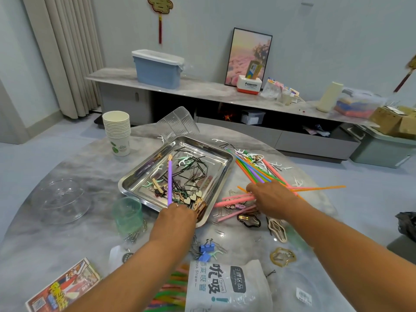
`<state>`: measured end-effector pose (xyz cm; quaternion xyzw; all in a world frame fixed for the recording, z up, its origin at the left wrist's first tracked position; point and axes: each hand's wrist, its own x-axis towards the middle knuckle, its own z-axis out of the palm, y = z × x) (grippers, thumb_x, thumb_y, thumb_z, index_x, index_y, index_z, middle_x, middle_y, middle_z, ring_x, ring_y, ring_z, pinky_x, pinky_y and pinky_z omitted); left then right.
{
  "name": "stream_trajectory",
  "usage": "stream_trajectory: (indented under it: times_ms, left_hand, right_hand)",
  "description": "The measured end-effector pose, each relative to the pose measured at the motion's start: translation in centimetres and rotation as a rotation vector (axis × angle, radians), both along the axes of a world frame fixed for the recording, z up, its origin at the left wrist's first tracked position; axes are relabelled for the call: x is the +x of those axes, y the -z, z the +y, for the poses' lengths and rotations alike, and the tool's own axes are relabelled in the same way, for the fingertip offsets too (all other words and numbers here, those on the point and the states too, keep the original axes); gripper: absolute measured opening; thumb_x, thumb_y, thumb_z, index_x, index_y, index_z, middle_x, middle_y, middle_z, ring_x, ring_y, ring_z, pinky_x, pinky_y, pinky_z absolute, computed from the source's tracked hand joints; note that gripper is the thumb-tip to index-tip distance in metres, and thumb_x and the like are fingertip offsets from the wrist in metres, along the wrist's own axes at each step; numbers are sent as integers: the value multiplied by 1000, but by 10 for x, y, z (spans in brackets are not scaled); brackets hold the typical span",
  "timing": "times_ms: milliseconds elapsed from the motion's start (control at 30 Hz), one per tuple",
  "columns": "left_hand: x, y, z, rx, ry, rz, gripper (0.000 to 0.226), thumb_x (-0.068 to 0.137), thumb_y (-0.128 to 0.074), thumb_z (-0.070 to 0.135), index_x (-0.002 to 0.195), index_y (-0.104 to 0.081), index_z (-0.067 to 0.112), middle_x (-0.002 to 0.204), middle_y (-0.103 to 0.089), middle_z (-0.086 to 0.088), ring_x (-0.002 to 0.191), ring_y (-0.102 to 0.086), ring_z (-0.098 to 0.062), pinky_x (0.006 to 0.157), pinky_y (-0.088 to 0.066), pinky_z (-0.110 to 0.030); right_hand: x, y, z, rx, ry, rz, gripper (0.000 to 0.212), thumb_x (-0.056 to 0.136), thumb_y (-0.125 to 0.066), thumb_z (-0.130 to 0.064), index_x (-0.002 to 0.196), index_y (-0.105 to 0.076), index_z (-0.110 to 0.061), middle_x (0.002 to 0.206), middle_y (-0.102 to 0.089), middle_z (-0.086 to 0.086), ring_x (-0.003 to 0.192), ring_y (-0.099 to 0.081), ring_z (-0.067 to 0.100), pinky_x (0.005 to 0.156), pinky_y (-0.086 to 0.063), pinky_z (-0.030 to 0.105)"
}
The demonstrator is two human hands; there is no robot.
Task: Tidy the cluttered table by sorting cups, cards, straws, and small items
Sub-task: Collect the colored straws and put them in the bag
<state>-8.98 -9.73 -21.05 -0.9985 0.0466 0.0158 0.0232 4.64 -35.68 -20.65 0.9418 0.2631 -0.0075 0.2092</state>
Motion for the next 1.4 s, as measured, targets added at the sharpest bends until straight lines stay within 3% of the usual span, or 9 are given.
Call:
stream_trajectory:
  times_ms: [100, 200, 467, 633, 933, 1033, 1233, 1333, 1400]
  left_hand:
    - [3, 2, 0, 11, 6, 8, 20, 99, -57, 8, 119, -62, 10, 116, -63, -10, 109, -60, -24, 97, -54, -37]
    - [6, 4, 1, 0, 15, 0, 16, 100, -58, 12, 115, -64, 11, 112, -64, -8, 106, -61, -24, 95, -54, -37]
    - [12, 10, 7, -186, -20, 23, 15, 98, -63, 18, 111, -70, 19, 104, -70, -7, 102, -67, -25, 91, -57, -37]
    - [11, 11, 5, -262, -26, 23, 16, 99, -61, 20, 112, -70, 23, 104, -71, -4, 101, -66, -24, 89, -58, -38]
    - [6, 2, 6, -389, -45, 52, 17, 99, -58, 31, 108, -70, 24, 96, -72, 0, 92, -68, -21, 84, -57, -35]
    - [5, -6, 6, -485, -64, 89, 17, 99, -58, 35, 107, -69, 25, 91, -71, 2, 84, -67, -18, 81, -57, -34]
    - [2, -20, 5, -491, -84, 109, 16, 101, -53, 29, 109, -67, 27, 99, -71, 2, 99, -66, -23, 83, -55, -35]
    - [4, -27, 7, -526, -126, 95, 22, 102, -49, 19, 111, -67, 30, 106, -72, 0, 105, -66, -25, 83, -55, -36]
    - [9, -30, 10, -583, -159, 115, 28, 103, -47, 16, 120, -63, 32, 117, -70, -4, 112, -65, -27, 85, -56, -39]
  right_hand:
    - [7, 0, 3, -29, 30, 28, 27, 101, -53, -32, 126, -50, -24, 113, -69, 0, 98, -67, 26, 86, -42, 37]
    - [13, 0, 10, -101, 28, 33, 17, 100, -54, -30, 115, -58, -24, 112, -67, 0, 100, -65, 24, 95, -41, 37]
    - [8, -9, -2, 5, -128, -12, 22, 100, -40, -40, 110, -51, -24, 104, -60, 1, 89, -60, 24, 89, -41, 39]
    - [-7, -9, -8, -12, -275, 83, 21, 101, -47, -40, 113, -58, -26, 103, -65, -1, 92, -61, 26, 88, -40, 38]
    - [-7, -1, 12, -88, -190, 184, 9, 99, -56, -33, 106, -59, -28, 103, -70, -2, 90, -47, 23, 80, -50, 38]
    - [-5, -1, 12, -141, -200, 194, 10, 101, -55, -29, 109, -60, -27, 107, -71, -1, 94, -51, 25, 78, -45, 35]
    - [-11, -10, 18, -178, -275, 189, 17, 99, -57, -36, 113, -60, -26, 110, -71, 2, 102, -59, 29, 75, -28, 30]
    - [-10, -15, 16, -123, -326, 161, 21, 100, -55, -42, 116, -54, -28, 107, -70, 0, 98, -59, 30, 80, -43, 34]
    - [-7, -23, 15, -80, -370, 127, 21, 100, -55, -35, 118, -53, -26, 104, -68, 1, 94, -59, 31, 83, -50, 41]
